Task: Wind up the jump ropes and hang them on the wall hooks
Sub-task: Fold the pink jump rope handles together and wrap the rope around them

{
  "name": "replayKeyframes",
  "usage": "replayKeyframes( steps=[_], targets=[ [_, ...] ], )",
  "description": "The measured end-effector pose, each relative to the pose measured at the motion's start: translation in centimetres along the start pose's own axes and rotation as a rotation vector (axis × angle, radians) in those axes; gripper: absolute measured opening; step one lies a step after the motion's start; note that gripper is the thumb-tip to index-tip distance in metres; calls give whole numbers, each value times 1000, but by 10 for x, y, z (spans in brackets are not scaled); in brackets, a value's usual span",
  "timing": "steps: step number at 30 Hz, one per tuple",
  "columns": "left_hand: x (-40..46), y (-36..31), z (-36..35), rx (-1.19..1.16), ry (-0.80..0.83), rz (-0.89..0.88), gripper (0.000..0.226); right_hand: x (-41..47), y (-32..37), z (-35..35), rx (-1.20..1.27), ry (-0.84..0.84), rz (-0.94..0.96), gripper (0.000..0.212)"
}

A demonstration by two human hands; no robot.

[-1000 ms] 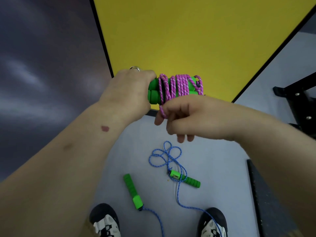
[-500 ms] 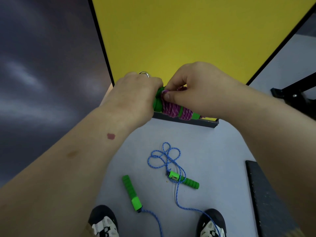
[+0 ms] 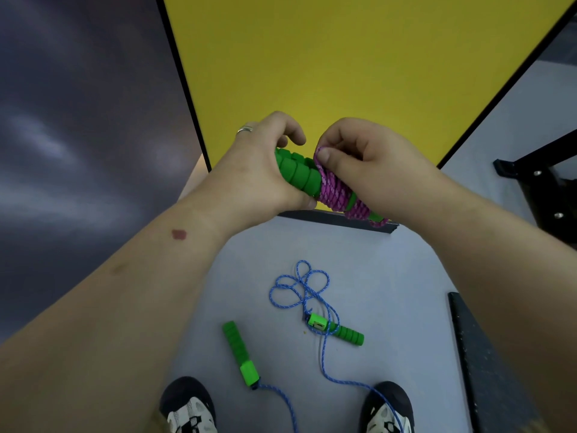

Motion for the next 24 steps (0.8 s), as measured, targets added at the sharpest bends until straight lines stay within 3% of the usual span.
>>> replayKeyframes(
  steps=[5, 10, 12, 17, 20, 24],
  targets=[
    [0, 7, -8, -343, -26, 84, 69, 0, 0, 5, 38, -55, -35, 9],
    [-1, -4, -28, -1010, 27, 197, 62, -3, -4, 6, 171, -148, -107, 11],
    [-3, -3, -36, -1025, 23, 243, 54, -7, -5, -4, 158, -118, -100, 11],
    [-3, 12, -34, -731, -25, 182, 36, -10, 3, -3, 142, -122, -14, 9],
    [-3, 19, -34, -724, -21, 214, 24, -10, 9, -2, 212, -102, 19, 9],
    [-4, 9, -43, -729, 53, 206, 31, -6, 16, -7, 301, -79, 30, 9]
  ],
)
Point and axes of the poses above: each hand's wrist, its own x-axis towards the middle knuckle, its own z-axis out of the back of the hand, y = z × x, the point moved 8 cm from there along x, towards the middle knuckle, and after that the axes turned 5 degrees about -y, right-handed, at the moved point
